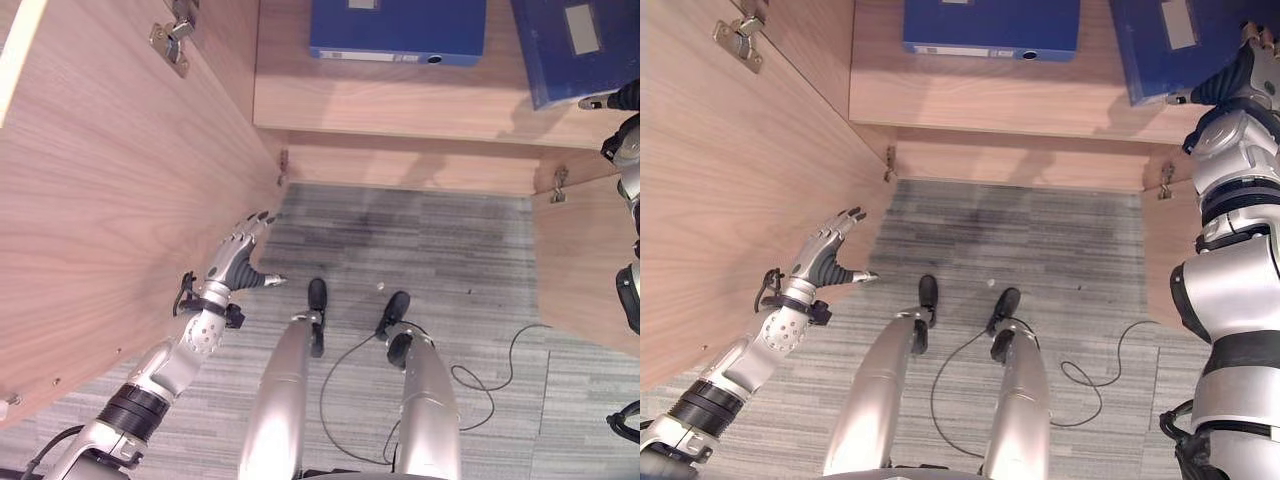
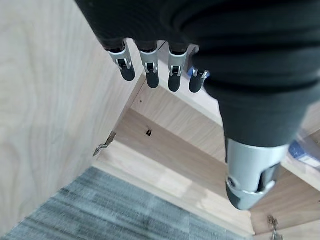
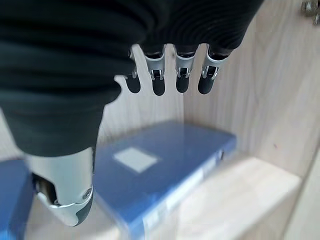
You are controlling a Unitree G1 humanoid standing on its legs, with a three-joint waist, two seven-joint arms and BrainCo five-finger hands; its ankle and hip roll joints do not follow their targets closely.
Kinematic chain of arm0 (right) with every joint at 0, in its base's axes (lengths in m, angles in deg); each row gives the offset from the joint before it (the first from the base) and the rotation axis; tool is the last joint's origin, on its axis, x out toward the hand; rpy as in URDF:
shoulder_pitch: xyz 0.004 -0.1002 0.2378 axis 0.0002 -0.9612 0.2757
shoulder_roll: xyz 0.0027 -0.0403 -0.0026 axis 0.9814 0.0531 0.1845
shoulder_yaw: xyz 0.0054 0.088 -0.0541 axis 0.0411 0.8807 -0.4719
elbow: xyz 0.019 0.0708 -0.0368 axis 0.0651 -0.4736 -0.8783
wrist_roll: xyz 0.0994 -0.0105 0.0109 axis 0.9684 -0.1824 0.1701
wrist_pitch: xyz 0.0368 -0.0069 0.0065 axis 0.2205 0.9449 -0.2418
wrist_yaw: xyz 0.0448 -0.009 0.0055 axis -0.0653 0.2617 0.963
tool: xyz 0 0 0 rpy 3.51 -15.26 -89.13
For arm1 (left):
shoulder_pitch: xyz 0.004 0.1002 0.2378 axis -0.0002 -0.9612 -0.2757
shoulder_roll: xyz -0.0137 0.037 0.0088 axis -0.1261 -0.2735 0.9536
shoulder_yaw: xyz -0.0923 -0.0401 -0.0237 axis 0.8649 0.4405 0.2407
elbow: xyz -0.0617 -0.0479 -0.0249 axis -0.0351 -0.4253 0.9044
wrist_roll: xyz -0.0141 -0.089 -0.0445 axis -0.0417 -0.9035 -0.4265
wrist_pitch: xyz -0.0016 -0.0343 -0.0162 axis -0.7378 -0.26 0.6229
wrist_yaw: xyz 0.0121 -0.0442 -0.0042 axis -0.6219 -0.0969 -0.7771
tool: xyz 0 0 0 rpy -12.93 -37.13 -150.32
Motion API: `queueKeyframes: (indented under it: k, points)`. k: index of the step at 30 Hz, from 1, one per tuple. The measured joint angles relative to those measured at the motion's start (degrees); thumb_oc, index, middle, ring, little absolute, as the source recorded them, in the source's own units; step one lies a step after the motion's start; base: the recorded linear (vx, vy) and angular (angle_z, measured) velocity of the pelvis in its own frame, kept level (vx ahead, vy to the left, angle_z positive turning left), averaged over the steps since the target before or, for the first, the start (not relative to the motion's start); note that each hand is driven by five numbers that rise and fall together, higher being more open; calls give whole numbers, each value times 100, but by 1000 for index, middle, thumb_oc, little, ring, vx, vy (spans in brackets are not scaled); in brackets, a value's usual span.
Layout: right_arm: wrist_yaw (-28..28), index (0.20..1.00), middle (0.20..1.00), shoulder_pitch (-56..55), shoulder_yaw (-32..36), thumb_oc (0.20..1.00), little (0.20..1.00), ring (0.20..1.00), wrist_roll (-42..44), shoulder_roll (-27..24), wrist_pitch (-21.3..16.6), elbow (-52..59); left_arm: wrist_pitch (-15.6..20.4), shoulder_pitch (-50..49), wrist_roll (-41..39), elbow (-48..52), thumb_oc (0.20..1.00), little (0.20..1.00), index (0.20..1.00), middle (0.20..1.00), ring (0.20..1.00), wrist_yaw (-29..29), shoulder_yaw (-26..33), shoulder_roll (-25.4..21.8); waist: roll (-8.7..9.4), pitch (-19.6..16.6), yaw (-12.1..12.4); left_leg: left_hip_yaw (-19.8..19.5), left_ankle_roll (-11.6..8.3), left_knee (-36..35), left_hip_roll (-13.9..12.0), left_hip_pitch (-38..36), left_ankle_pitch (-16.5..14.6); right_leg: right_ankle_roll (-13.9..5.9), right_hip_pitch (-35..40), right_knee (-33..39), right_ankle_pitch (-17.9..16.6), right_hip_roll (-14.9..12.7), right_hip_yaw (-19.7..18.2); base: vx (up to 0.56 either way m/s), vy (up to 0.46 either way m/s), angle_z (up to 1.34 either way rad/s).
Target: Put the empty folder in the office cabinet
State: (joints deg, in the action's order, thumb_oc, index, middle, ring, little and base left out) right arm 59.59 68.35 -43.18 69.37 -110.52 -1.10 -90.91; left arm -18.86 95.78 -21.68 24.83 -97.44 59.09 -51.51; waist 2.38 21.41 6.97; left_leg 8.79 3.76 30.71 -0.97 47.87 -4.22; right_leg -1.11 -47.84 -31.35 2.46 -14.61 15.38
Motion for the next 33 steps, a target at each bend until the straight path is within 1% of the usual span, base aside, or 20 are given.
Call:
queueKeyframes:
  k: [6, 11, 12, 14, 17, 18, 21, 27, 31, 33]
  points:
    - [270, 1000, 1000, -34, -3, 1000, 1000, 1000, -19, 73, 5, -138, 3, -4, 0, -2, 1000, 1000, 1000, 1000, 1000, 151, -4, -91, -15, -8, 6, 3, 1, -32, 11, -17, 1, -3, 10, 9, -2, -8, -1, 4, -6, 0]
    - [625, 1000, 1000, -305, 12, 1000, 1000, 1000, -188, 70, 3, -234, 20, 1, 0, 1, 1000, 1000, 1000, 1000, 1000, 324, -5, -108, -18, -10, 89, -49, -32, -75, 21, -44, 40, 11, 59, 18, 14, -14, 62, 25, -30, 6]
    - [751, 1000, 1000, -520, 20, 1000, 1000, 1000, -228, 71, 9, -240, 22, 13, -1, 1, 1000, 1000, 1000, 1000, 1000, 391, -18, -108, -18, -10, 153, -91, -44, -81, 21, -74, 47, 38, 105, 11, 39, -16, 100, 12, 3, 10]
    - [809, 1000, 1000, -641, 56, 1000, 1000, 1000, -235, 77, 5, -274, 21, 6, -1, 0, 1000, 1000, 1000, 1000, 1000, 419, -48, -107, -26, -14, 183, -93, -51, -84, 25, -88, 52, 48, 104, 4, 58, -27, 102, 12, 7, 6]
    - [889, 1000, 1000, -719, 109, 1000, 1000, 1000, -236, 116, 89, -417, 19, 10, -1, 1, 1000, 1000, 1000, 1000, 1000, 510, -158, -108, -114, -62, 208, -120, -50, -103, 60, -86, 52, 47, 92, -25, 70, -63, 111, 15, -8, 5]
    - [929, 1000, 1000, -758, 215, 1000, 1000, 1000, -234, 122, 122, -443, 19, -6, -1, 1, 1000, 1000, 1000, 1000, 1000, 537, -190, -105, -169, -93, 200, -122, -50, -109, 70, -84, 50, 40, 92, -33, 74, -75, 110, 0, 0, 0]
    - [940, 1000, 1000, -863, 294, 1000, 1000, 1000, -231, 122, 127, -449, 9, -29, -1, 1, 1000, 1000, 1000, 1000, 1000, 557, -188, -106, -212, -120, 182, -126, -49, -136, 74, -85, 50, 39, 91, -45, 73, -78, 107, 0, 0, 0]
    - [938, 1000, 1000, -872, 481, 1000, 1000, 1000, -223, 122, 132, -456, 6, -28, -2, 1, 1000, 1000, 1000, 1000, 1000, 617, -189, -103, -209, -134, 157, -140, -49, -117, 75, -68, 50, 41, 75, -119, 86, -83, 107, 1, -3, 1]
    - [929, 1000, 1000, -613, 513, 1000, 1000, 1000, -207, 120, 220, -466, 6, -33, -3, 1, 1000, 1000, 1000, 1000, 1000, 634, -193, -113, -208, -137, 165, -153, -49, -86, 78, -14, 50, 38, 26, -160, 100, -92, 109, 0, 0, 0]
    - [883, 1000, 1000, -359, 512, 1000, 1000, 1000, 8, 105, 233, -467, 9, -38, -4, 2, 1000, 1000, 1000, 1000, 1000, 637, -213, -113, -207, -139, 177, -156, -49, -79, 105, -4, 51, 34, 0, -206, 124, -129, 113, -6, 2, 5]
